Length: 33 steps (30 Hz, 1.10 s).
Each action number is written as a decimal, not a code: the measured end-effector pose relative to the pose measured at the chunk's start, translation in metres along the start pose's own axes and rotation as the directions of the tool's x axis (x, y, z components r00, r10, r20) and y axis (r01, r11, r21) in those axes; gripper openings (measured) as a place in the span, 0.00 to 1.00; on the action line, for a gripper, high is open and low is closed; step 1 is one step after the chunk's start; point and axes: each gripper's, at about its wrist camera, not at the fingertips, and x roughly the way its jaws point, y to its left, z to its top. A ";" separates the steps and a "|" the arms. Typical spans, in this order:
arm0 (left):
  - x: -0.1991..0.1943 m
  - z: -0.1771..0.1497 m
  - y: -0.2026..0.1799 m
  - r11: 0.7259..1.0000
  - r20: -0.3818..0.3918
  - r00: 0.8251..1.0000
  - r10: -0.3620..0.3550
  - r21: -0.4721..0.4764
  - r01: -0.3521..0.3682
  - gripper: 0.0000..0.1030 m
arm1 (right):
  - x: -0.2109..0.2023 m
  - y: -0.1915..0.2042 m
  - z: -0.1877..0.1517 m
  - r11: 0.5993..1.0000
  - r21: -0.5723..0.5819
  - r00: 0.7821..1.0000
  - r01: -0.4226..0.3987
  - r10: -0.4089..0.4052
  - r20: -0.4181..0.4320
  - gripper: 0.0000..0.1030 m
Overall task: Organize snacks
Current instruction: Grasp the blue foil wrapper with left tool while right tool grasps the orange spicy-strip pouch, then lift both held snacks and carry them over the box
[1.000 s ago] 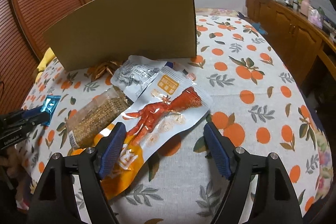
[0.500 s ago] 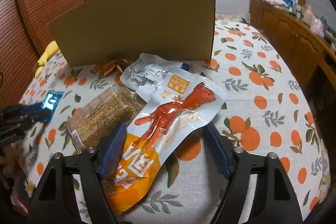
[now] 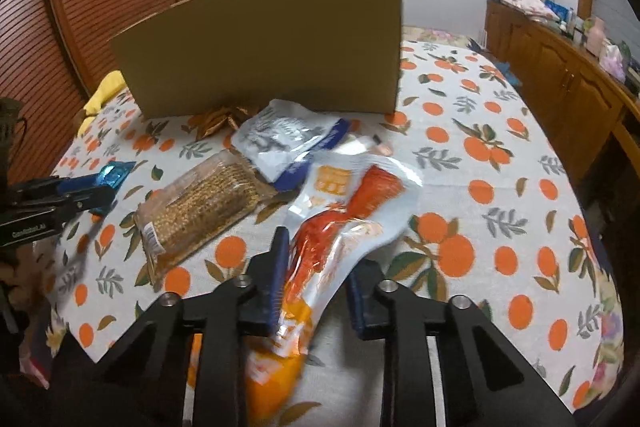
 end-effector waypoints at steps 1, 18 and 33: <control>0.000 0.000 0.000 1.000 0.002 1.000 -0.001 0.000 0.001 0.22 | -0.001 -0.002 0.000 1.000 0.001 1.000 0.003 -0.003 0.001 0.21; -0.031 0.018 -0.016 0.999 0.097 0.994 -0.052 0.022 0.050 0.21 | -0.032 -0.012 0.024 0.999 -0.016 0.994 0.028 -0.027 0.104 0.20; -0.049 0.042 -0.032 0.996 0.159 0.984 -0.077 0.057 0.069 0.21 | -0.050 -0.011 0.042 0.998 -0.044 0.986 0.044 -0.037 0.161 0.20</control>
